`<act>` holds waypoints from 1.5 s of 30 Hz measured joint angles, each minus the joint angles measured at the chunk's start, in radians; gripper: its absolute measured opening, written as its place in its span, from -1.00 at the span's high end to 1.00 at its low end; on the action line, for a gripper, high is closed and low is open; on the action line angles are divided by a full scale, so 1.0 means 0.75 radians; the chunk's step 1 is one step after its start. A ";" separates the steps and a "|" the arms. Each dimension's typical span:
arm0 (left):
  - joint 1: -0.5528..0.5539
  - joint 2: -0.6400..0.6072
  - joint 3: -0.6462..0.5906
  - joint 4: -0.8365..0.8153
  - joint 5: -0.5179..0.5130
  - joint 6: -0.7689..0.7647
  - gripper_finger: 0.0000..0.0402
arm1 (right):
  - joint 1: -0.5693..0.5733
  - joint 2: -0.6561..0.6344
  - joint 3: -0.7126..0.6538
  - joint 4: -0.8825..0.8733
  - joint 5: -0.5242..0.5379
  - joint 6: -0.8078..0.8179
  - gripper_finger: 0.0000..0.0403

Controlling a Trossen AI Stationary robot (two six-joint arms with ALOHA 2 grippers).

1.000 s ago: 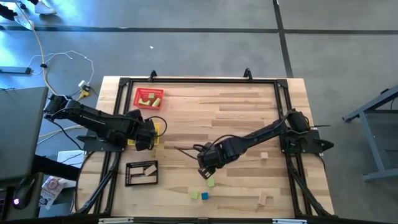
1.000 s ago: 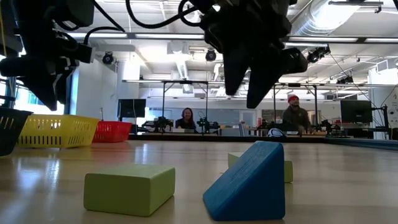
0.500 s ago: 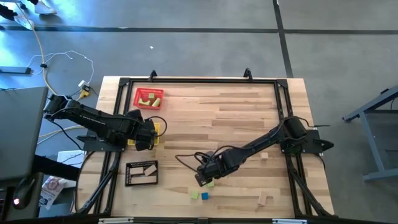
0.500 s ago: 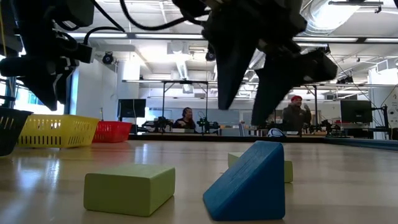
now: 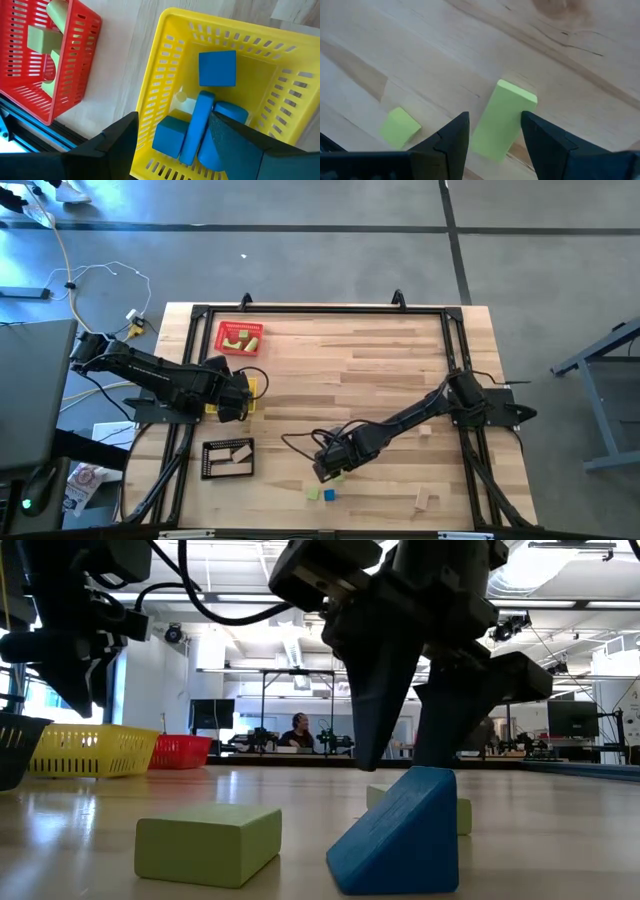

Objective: Sort & place blocks by color
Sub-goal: Put the rectangular green block into the red basket

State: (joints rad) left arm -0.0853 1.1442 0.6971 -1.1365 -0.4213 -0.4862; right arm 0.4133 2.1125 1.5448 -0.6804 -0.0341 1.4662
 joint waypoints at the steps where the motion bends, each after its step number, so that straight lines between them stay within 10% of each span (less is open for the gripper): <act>1: 0.000 0.000 0.000 0.000 0.000 0.000 -0.13 | -0.001 0.003 0.001 0.000 -0.001 0.000 0.14; 45: -0.001 0.000 0.000 0.004 -0.001 0.000 -0.13 | -0.001 0.093 0.089 -0.181 -0.008 0.096 0.15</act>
State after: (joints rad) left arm -0.0860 1.1444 0.6971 -1.1333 -0.4217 -0.4862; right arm 0.4126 2.1825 1.6115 -0.8162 -0.0404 1.5383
